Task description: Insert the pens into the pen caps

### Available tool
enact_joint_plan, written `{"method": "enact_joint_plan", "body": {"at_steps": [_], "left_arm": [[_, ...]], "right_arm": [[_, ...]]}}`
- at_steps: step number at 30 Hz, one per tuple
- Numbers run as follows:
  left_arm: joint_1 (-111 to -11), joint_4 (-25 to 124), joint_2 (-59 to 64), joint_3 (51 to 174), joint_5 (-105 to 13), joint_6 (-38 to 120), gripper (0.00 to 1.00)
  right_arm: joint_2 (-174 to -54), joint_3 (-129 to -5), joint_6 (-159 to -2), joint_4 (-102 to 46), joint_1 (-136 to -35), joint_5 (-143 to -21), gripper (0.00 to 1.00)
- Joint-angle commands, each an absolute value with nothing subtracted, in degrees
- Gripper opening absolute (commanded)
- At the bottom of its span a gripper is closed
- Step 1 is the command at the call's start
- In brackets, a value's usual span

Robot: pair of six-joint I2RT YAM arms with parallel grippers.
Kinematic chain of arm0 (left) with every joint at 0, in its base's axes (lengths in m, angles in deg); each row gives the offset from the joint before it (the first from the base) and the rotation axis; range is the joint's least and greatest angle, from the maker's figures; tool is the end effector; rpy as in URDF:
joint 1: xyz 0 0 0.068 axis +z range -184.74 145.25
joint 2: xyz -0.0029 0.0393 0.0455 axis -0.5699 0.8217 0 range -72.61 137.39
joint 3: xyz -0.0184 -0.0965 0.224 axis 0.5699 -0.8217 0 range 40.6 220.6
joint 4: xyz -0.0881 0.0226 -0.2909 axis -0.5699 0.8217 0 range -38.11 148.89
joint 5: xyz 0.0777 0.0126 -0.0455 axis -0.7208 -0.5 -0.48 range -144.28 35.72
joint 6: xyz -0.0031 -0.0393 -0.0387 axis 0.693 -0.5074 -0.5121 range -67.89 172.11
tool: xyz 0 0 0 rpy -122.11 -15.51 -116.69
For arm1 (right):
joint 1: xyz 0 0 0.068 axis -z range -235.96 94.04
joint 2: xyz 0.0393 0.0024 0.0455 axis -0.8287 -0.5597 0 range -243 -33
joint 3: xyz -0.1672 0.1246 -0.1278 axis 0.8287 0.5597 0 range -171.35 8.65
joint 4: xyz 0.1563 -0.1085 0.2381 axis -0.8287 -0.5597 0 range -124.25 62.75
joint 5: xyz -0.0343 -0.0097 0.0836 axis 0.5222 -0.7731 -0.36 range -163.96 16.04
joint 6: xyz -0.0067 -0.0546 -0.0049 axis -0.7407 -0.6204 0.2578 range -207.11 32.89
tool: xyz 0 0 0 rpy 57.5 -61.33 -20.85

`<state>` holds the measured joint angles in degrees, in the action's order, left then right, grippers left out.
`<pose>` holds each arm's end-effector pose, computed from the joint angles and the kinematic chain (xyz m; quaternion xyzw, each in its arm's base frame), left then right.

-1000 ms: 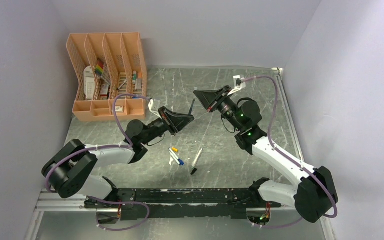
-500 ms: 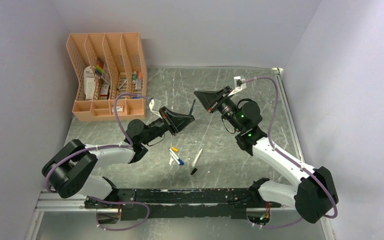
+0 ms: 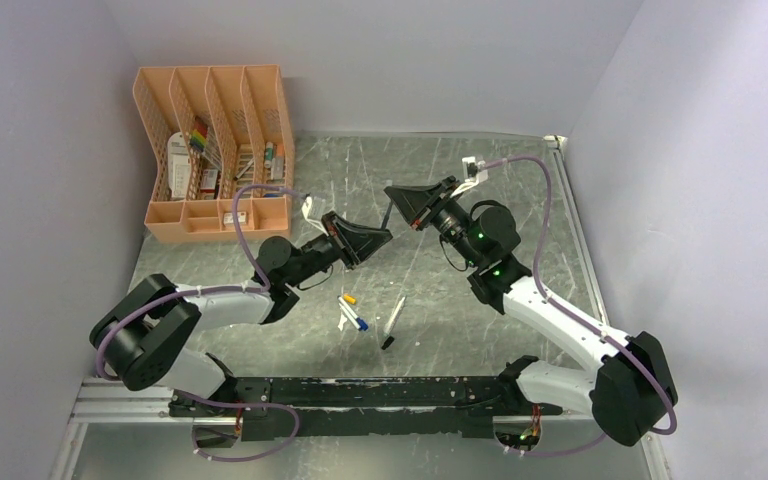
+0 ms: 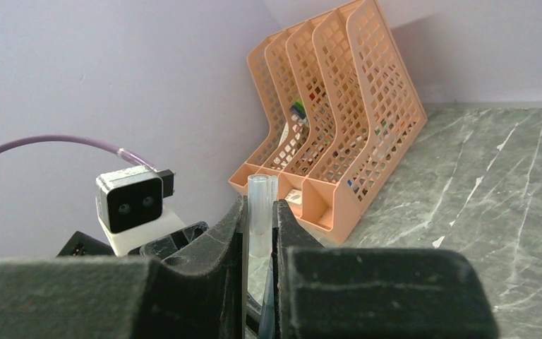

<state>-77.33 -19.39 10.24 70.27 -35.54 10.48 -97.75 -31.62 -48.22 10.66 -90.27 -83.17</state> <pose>0.2255 -0.2236 0.1836 0.1366 0.5781 -0.6065 0.5284 0.2588 0.1839 0.2857 -0.0382 0.6196 0.5065 0.5984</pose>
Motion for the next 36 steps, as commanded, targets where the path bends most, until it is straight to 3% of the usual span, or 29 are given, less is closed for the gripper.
{"method": "enact_joint_plan", "body": {"at_steps": [1, 36], "left_arm": [[-77.6, -23.1, 10.2, 73.6, -35.2, 11.1, 0.07], [-77.6, -18.5, 8.2, 71.0, -34.7, 14.6, 0.07]], "right_arm": [[-96.9, -32.0, -50.4, 7.8, -90.8, -82.3, 0.0], [-98.0, -35.2, -48.9, 10.0, -87.7, -82.4, 0.0]]}}
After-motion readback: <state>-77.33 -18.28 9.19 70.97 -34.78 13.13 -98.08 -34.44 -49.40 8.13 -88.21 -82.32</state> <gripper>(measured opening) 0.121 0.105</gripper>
